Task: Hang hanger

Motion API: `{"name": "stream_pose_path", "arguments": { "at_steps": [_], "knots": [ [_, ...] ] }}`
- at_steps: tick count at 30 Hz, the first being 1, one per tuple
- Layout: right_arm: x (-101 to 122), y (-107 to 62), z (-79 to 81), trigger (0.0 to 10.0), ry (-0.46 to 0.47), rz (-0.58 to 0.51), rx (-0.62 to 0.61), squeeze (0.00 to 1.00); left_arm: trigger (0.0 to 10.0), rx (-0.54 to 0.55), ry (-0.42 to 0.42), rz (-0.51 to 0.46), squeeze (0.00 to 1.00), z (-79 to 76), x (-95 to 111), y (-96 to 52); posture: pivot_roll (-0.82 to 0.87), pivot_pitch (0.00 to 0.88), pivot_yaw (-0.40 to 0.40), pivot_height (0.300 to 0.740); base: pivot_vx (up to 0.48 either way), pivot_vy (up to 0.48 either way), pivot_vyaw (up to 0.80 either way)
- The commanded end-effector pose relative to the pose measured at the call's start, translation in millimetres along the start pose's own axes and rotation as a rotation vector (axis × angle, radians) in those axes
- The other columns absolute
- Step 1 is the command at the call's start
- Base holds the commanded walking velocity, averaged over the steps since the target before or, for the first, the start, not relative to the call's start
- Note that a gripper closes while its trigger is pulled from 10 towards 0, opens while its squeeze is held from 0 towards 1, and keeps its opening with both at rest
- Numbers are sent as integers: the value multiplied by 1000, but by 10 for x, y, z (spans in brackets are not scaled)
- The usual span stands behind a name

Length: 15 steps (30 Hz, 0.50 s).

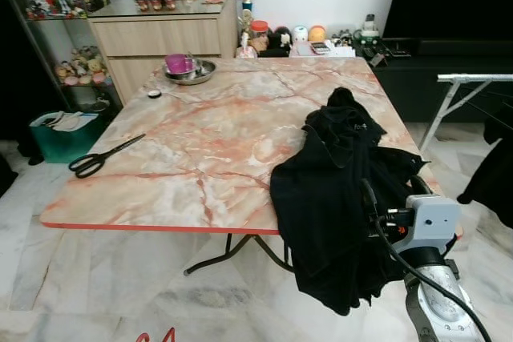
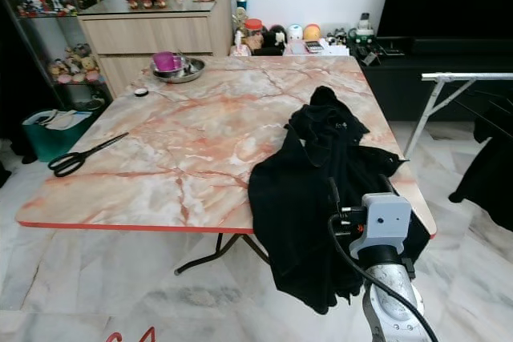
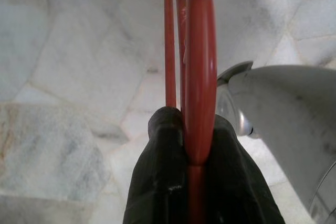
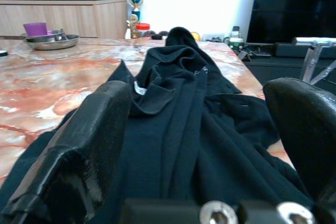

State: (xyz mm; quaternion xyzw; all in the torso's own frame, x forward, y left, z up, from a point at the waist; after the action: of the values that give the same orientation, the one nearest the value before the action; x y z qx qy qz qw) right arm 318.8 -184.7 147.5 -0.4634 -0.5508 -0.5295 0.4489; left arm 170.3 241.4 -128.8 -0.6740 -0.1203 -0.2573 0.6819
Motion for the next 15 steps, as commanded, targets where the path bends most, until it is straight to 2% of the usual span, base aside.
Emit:
{"name": "stream_pose_path", "arguments": {
  "at_steps": [1,15],
  "knots": [
    [7,12,19,10000,1,-2,4,0,10000,-1,29,17,0,-18,-53,-5,34,22,37,740,0,-352,0],
    [-6,24,19,10000,-1,0,4,0,10000,-15,30,25,0,-113,-82,12,33,23,37,740,0,-375,0]
  ]
}}
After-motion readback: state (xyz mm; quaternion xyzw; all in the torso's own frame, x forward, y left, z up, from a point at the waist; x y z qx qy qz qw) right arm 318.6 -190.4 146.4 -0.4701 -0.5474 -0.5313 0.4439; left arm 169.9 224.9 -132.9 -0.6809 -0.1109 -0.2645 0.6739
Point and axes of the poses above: a point about 5 cm out from each wrist's last joint towards the gripper, its own y axis pointing out of the wrist towards the gripper, its own x axis along the axis of the wrist's last joint, z = x × y, the point moved 5 cm from there along y, pointing out of the wrist towards the gripper, and after that the axes turned 3 degrees about y, right-handed, at the moved point
